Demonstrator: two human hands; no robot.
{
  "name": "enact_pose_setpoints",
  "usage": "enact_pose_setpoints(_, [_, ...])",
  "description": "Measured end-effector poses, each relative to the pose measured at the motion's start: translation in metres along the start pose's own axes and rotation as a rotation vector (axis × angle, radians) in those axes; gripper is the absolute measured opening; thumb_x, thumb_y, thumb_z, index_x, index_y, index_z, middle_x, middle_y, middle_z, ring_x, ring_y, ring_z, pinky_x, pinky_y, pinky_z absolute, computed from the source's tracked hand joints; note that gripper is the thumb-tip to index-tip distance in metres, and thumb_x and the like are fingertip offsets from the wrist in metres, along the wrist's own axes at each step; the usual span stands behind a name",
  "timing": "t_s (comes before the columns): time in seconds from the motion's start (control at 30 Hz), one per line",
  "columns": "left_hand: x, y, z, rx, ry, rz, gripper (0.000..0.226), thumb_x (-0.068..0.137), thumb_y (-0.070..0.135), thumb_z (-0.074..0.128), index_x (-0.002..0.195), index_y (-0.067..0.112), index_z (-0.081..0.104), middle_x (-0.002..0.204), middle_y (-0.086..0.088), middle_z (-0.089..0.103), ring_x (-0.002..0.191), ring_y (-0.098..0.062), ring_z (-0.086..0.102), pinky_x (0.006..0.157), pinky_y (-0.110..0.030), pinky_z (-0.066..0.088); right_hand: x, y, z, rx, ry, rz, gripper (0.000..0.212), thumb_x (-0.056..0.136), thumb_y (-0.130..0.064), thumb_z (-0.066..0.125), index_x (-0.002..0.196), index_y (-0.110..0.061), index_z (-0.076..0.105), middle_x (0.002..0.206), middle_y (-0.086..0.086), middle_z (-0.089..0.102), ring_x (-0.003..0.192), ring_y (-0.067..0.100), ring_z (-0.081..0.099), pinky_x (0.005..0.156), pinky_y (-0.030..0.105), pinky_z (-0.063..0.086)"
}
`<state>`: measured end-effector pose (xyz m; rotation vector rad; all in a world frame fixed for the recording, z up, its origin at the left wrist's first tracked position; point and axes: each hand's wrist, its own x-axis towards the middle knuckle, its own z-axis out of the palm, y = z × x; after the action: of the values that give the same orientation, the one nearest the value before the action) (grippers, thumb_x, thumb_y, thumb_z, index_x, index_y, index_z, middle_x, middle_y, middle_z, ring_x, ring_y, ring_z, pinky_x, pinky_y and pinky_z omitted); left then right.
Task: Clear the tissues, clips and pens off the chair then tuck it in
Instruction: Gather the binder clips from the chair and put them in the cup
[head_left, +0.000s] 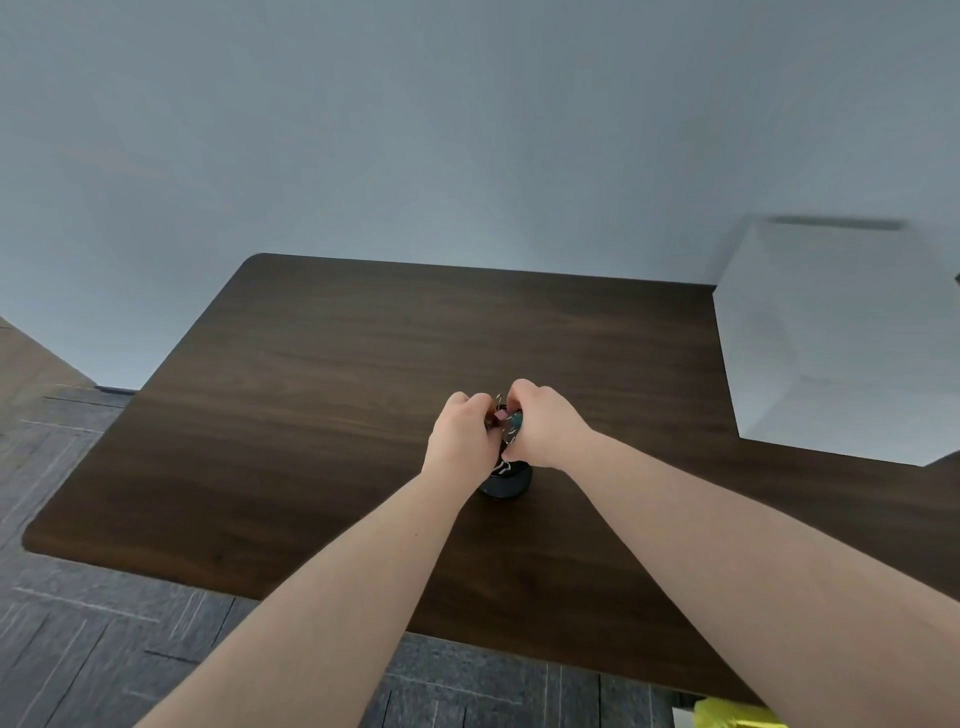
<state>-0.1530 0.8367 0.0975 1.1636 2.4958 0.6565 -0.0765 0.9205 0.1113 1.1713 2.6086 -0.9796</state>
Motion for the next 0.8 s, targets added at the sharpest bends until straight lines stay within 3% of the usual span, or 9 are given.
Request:
enact_pose_setpoints(0.1, [0.0, -0.002, -0.005, 0.021, -0.032, 0.006, 0.016, 0.089, 0.012, 0.056, 0.103, 0.005, 0.06, 0.093, -0.004, 0.045, 0.079, -0.02, 0.047, 0.067, -0.029, 0.042, 0.0, -0.002, 0.001, -0.04, -0.01, -0.012, 0.054, 0.071, -0.012, 0.076, 0.114, -0.013, 0.045, 0.113, 0.012, 0.051, 0.094, 0.029, 0.056, 0.075, 0.038, 0.052])
enact_pose_setpoints(0.23, [-0.002, 0.001, -0.011, 0.025, -0.086, 0.02, 0.022, 0.087, 0.015, 0.061, 0.108, 0.008, 0.059, 0.104, -0.007, 0.051, 0.084, -0.019, 0.049, 0.072, -0.027, 0.044, -0.003, -0.006, 0.003, -0.066, 0.023, -0.056, 0.05, 0.074, -0.015, 0.075, 0.113, -0.015, 0.044, 0.112, 0.012, 0.051, 0.089, 0.028, 0.057, 0.069, 0.035, 0.052])
enact_pose_setpoints(0.4, [-0.008, 0.001, -0.017, 0.033, -0.107, 0.023, 0.036, 0.087, 0.015, 0.062, 0.122, 0.013, 0.055, 0.117, -0.008, 0.054, 0.105, -0.023, 0.056, 0.08, -0.025, 0.043, -0.009, -0.009, -0.001, -0.088, 0.043, -0.077, 0.056, 0.075, -0.013, 0.076, 0.119, -0.014, 0.043, 0.113, 0.012, 0.045, 0.085, 0.023, 0.051, 0.066, 0.03, 0.045])
enact_pose_setpoints(0.6, [-0.014, -0.005, -0.024, 0.009, -0.116, 0.038, 0.038, 0.086, 0.011, 0.06, 0.123, 0.015, 0.056, 0.116, -0.007, 0.056, 0.106, -0.023, 0.056, 0.08, -0.025, 0.043, -0.01, -0.016, 0.002, -0.107, 0.054, -0.1, 0.054, 0.074, -0.02, 0.077, 0.118, -0.015, 0.045, 0.116, 0.013, 0.044, 0.094, 0.03, 0.057, 0.077, 0.042, 0.057])
enact_pose_setpoints(0.8, [-0.021, -0.015, -0.039, 0.091, -0.172, 0.002, 0.044, 0.088, 0.025, 0.059, 0.131, 0.022, 0.048, 0.131, -0.005, 0.049, 0.121, -0.026, 0.048, 0.091, -0.037, 0.046, -0.015, -0.018, -0.004, -0.219, 0.059, -0.15, 0.047, 0.083, -0.024, 0.069, 0.123, -0.015, 0.046, 0.119, 0.012, 0.046, 0.105, 0.031, 0.054, 0.081, 0.042, 0.053])
